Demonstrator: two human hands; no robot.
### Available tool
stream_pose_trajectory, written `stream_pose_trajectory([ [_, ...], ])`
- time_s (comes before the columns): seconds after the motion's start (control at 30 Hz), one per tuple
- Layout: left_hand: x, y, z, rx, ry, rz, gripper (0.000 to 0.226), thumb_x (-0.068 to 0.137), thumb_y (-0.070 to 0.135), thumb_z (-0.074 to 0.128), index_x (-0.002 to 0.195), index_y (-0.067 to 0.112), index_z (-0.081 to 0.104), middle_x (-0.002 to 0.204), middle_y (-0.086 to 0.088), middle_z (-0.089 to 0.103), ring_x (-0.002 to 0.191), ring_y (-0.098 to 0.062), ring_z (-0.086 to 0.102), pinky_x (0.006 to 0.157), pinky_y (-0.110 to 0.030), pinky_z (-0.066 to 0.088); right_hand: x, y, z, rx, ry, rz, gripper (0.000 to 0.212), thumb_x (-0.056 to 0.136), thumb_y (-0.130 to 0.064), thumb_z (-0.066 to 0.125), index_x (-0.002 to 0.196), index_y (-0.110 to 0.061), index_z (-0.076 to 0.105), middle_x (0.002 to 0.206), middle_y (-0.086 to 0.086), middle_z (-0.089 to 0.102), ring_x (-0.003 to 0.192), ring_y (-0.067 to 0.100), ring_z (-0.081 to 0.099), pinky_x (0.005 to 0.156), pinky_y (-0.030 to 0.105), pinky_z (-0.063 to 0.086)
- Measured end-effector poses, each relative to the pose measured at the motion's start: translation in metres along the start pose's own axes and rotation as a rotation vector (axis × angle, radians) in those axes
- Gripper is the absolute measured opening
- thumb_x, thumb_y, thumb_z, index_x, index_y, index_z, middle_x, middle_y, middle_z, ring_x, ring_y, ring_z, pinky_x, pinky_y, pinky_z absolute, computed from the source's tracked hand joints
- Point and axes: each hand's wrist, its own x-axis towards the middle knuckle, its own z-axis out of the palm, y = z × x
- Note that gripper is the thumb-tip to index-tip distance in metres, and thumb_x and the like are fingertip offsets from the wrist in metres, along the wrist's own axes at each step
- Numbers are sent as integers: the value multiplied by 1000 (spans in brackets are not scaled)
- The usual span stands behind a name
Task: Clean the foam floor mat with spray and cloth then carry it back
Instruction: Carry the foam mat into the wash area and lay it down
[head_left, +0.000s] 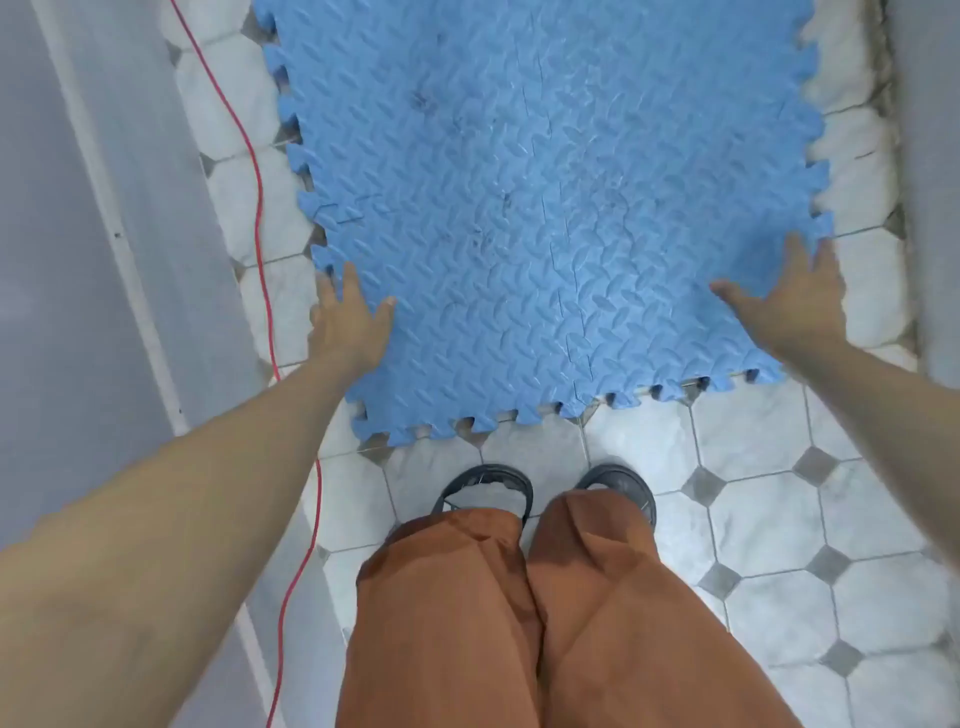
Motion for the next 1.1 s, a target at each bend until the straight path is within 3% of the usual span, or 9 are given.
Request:
stream_pose_trajectory([
  [0.13,7,-6,15,-129,-2,-289,89,93,56,41,153,13,-8,157,-23,9,141,-43,25,114,-47,22,11,16,10,95,14,152,121,62,-77,59,154,-12,16,160,17,14,148,33,17,121,45,17],
  [0.23,2,-3,28,-203,34,-356,94,91,59,43,153,9,-7,155,-23,14,139,-42,28,113,-47,24,15,29,17,152,9,208,128,58,-77,69,155,-17,11,162,16,12,149,34,15,120,46,19],
  [0.33,8,4,26,-246,92,-449,96,87,64,45,154,14,-3,155,-21,14,138,-44,28,113,-50,22,16,31,8,165,5,277,133,43,-83,68,151,-33,11,150,17,33,139,39,33,105,60,39],
  [0.4,13,1,19,-290,133,-504,97,83,68,47,154,19,4,154,-20,17,138,-44,27,113,-52,21,19,35,-2,140,-2,278,127,49,-82,68,151,-33,12,148,17,38,137,40,35,107,58,37],
  [0.63,-24,-6,-69,-354,215,-400,94,78,69,53,148,13,23,147,-16,35,132,-37,40,111,-48,31,-23,24,-67,293,-49,343,109,51,-89,64,125,-10,51,122,11,59,116,34,57,93,46,47],
  [0.73,-58,0,-128,-341,214,-335,95,76,70,56,140,4,32,142,-14,43,129,-35,44,107,-48,37,-70,7,-114,299,-49,382,111,60,-86,56,133,-4,46,133,21,54,123,39,52,99,47,42],
  [0.8,-85,8,-169,-326,234,-297,86,80,63,59,134,0,38,137,-15,48,126,-35,47,105,-45,39,-108,-1,-148,280,-58,411,121,50,-92,44,132,-3,47,129,25,56,119,43,55,96,50,47],
  [0.9,-129,21,-229,-271,235,-270,75,82,55,63,127,-2,45,130,-19,54,120,-38,52,98,-45,42,-165,-3,-201,218,-84,441,107,60,-93,45,126,-10,48,117,22,62,103,45,63,82,54,55],
  [1.1,-223,53,-331,-42,94,-226,76,82,57,62,127,-2,47,126,-20,57,114,-40,55,88,-43,46,-297,2,-303,157,-191,561,101,72,-86,42,134,-7,46,122,22,63,110,41,62,91,47,52],
])
